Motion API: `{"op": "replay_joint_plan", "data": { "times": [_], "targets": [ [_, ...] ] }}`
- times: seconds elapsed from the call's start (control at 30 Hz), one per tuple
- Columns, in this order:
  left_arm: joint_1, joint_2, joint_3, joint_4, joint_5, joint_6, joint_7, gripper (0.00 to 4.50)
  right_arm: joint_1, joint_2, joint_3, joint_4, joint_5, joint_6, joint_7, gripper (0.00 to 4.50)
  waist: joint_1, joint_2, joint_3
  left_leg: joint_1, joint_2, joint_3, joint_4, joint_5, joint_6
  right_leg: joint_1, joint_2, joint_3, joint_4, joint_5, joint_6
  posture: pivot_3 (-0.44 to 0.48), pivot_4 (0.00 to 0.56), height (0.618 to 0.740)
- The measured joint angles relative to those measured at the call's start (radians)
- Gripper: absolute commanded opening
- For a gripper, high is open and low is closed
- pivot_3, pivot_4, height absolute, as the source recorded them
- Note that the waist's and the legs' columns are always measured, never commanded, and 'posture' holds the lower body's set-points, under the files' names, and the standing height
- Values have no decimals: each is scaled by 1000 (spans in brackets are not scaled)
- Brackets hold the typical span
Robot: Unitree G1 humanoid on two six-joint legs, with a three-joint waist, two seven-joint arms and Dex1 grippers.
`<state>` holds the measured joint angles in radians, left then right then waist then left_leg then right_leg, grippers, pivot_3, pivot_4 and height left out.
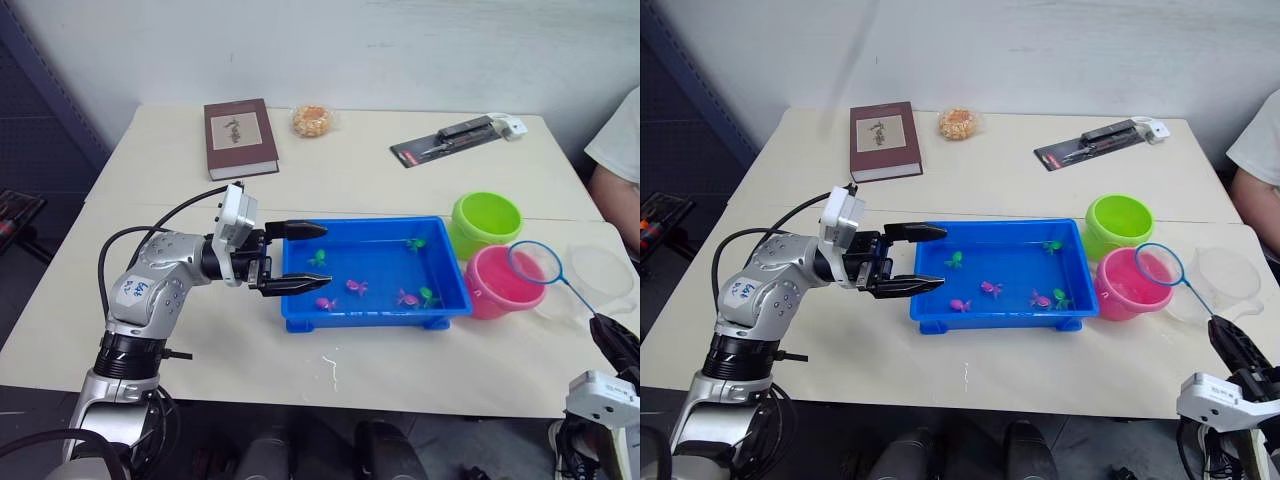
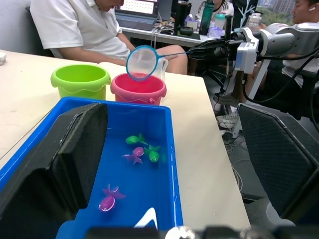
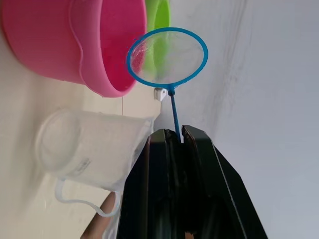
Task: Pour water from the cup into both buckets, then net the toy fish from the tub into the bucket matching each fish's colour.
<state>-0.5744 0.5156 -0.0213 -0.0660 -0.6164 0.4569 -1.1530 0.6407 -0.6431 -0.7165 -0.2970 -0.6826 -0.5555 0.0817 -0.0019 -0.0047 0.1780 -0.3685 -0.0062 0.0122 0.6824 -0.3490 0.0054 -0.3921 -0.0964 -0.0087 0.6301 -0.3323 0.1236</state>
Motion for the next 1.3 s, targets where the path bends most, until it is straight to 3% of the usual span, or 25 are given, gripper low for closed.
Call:
{"op": "replay_joint_plan", "data": {
  "times": [0.17,0.3,0.5,0.6,0.7,0.9,1.3],
  "targets": [
    [1,-1,0,0,0,0,-1,4439,-26,-10,-1,12,129,6,24,0,-1,0,0,0,0,0,0,0,0,0,0,0,5,0,0,0,150,738],
    [16,42,3,2,1,-2,-21,4439,-68,-121,14,-15,547,54,229,0,-12,0,0,2,1,1,0,0,0,0,0,0,6,0,0,0,150,738],
    [49,95,24,21,16,-24,-43,4439,-99,-325,62,-119,1006,317,580,0,-2,0,0,1,1,0,2,0,2,1,-1,1,6,0,0,0,150,738],
    [69,117,36,43,36,-46,-47,4439,-229,-452,146,-172,1114,536,646,0,-3,0,0,1,2,0,3,0,2,1,-1,0,6,0,0,0,150,738],
    [75,123,38,43,48,-60,-48,4439,-352,-493,246,-210,1106,675,634,0,5,0,0,-2,1,-4,2,0,1,0,-2,-2,6,0,0,0,150,738],
    [98,134,46,35,55,-64,-40,4439,-471,-522,431,-212,1013,857,651,0,23,0,0,-3,-1,-3,4,0,2,0,-2,-5,4,0,0,0,150,738],
    [122,132,49,-6,54,-54,-4,4439,-573,-574,514,-164,838,909,764,0,22,0,0,-3,0,-3,4,0,2,0,-2,-10,5,0,0,0,150,738]
  ]
}}
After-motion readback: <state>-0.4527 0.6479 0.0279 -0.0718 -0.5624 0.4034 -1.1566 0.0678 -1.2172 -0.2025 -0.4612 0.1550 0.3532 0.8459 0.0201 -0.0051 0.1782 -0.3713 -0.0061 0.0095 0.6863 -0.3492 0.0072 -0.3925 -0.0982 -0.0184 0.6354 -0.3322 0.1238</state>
